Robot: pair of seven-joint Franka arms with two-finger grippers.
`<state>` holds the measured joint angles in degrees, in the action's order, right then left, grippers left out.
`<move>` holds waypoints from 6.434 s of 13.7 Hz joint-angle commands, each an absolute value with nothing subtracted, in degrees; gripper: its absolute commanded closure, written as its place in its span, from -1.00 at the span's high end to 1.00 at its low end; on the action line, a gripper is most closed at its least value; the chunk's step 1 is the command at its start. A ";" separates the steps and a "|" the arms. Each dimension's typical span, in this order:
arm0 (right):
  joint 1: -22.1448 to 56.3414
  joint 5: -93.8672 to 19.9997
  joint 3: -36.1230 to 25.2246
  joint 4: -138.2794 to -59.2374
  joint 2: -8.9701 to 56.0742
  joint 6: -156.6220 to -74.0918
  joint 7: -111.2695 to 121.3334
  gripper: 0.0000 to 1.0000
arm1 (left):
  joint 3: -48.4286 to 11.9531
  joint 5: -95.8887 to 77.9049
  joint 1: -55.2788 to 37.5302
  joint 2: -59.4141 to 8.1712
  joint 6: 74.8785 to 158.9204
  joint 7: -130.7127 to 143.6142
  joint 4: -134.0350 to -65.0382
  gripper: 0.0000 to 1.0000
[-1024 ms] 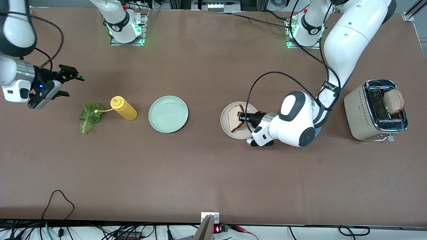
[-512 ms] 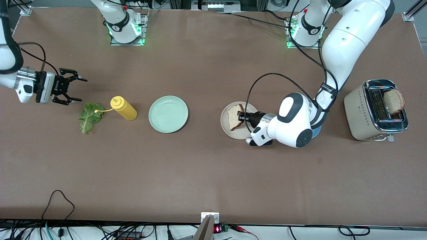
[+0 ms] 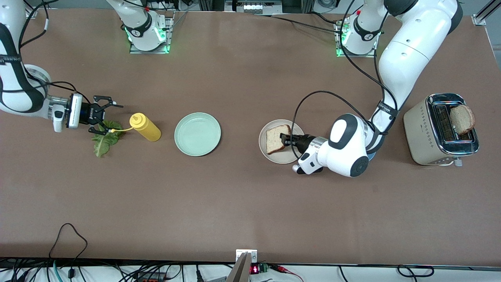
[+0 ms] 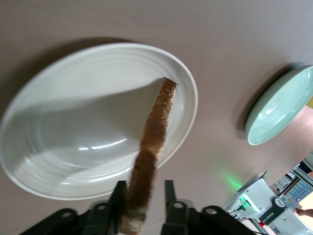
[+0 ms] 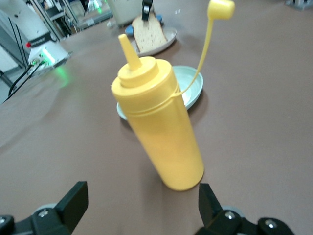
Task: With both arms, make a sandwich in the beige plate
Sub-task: 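Release the bread on the beige plate while the right gripper grasps the bottle, then lift the yellow bottle with the right gripper while the left gripper withdraws, then tilt the yellow bottle over the bread and squeeze sauce onto it, then return the yellow bottle to the table and open the right gripper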
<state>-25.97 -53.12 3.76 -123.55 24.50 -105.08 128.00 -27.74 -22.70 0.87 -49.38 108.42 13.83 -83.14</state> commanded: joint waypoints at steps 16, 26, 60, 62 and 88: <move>-16.44 -63.19 4.13 -117.07 33.14 -105.64 134.31 -0.89 | -23.38 4.29 20.82 -29.71 95.72 3.26 -78.31 1.00; -0.29 -38.96 4.31 -104.96 16.45 -105.73 86.63 -1.00 | -23.99 5.71 21.88 -14.50 91.94 3.87 -79.01 1.00; 38.17 7.24 4.48 -78.22 30.61 -100.84 32.55 -0.92 | -0.53 1.14 2.29 -3.34 91.58 2.81 -90.26 1.00; 31.59 2.57 4.57 -78.66 26.39 -97.92 39.17 -0.92 | -0.61 1.14 2.20 -3.25 91.50 2.81 -90.26 1.00; -12.74 -58.79 4.31 -108.11 34.10 -96.77 138.86 -0.87 | -1.40 1.05 1.41 -6.06 91.23 0.88 -90.18 1.00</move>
